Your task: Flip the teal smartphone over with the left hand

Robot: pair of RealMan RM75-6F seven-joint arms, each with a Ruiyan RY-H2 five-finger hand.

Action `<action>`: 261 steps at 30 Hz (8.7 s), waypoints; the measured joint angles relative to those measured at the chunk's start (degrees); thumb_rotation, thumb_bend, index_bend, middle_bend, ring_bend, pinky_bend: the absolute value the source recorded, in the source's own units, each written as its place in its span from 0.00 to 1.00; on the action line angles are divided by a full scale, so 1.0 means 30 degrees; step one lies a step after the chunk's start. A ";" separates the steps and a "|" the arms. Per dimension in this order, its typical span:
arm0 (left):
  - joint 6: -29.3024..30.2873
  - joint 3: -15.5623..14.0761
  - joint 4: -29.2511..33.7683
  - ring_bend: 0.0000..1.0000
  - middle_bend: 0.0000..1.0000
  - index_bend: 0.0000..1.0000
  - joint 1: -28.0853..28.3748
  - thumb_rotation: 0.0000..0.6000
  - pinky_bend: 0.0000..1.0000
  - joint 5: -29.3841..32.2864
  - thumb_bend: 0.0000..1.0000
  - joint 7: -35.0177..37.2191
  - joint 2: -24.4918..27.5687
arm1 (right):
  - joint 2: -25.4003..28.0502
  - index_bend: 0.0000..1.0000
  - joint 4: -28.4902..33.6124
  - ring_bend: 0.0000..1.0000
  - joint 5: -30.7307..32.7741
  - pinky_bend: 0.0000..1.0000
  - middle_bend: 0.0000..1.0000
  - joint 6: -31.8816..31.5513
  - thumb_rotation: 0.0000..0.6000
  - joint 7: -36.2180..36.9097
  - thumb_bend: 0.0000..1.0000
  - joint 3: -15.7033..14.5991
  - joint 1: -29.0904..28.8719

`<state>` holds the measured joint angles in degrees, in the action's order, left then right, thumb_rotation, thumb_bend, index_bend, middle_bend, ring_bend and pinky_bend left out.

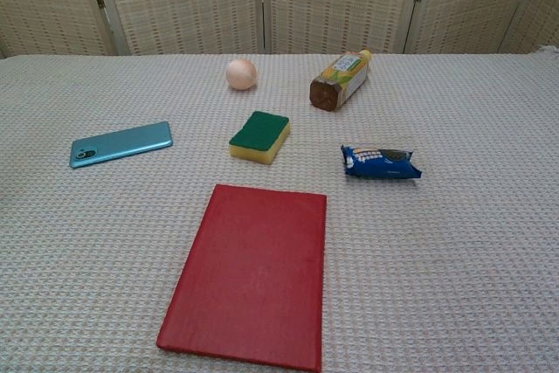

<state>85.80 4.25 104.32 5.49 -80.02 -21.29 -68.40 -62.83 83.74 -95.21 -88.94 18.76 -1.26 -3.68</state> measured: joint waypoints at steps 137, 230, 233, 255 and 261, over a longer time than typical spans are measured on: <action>-0.8637 -0.0935 -0.7408 0.14 0.23 0.20 1.3231 1.00 0.19 1.0430 0.36 -0.5449 -0.7244 | 0.0489 0.11 0.0741 0.11 0.0355 0.09 0.21 0.0186 1.00 -0.0755 0.11 0.0089 0.0243; -1.4311 0.2380 -0.9976 0.08 0.12 0.08 1.5196 1.00 0.19 1.5834 0.49 -0.1293 -0.3703 | 0.0856 0.11 0.1184 0.12 0.0427 0.09 0.22 -0.0173 1.00 -0.1016 0.10 0.0053 0.0677; -1.3105 0.2520 -0.9048 0.08 0.12 0.08 1.4693 1.00 0.19 1.5051 0.43 -0.0653 -0.3393 | 0.0898 0.11 0.1097 0.12 0.0355 0.09 0.22 -0.0208 1.00 -0.1018 0.10 0.0053 0.0679; 0.0864 -0.1213 -0.3467 0.08 0.12 0.13 0.4907 1.00 0.19 0.4765 0.32 0.2947 -0.1461 | 0.0759 0.11 0.0854 0.12 -0.0646 0.09 0.20 0.0182 1.00 -0.0612 0.11 0.0115 -0.0227; 0.2631 -0.2054 -0.3634 0.08 0.12 0.15 0.3165 1.00 0.19 0.2794 0.32 0.3076 -0.1358 | 0.0736 0.11 0.1050 0.12 -0.0717 0.09 0.20 0.0446 1.00 -0.0669 0.11 0.0144 -0.0523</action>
<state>93.70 -1.91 93.42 14.99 -71.64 -12.06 -72.48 -60.62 86.89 -97.36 -87.60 16.75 -0.83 -5.25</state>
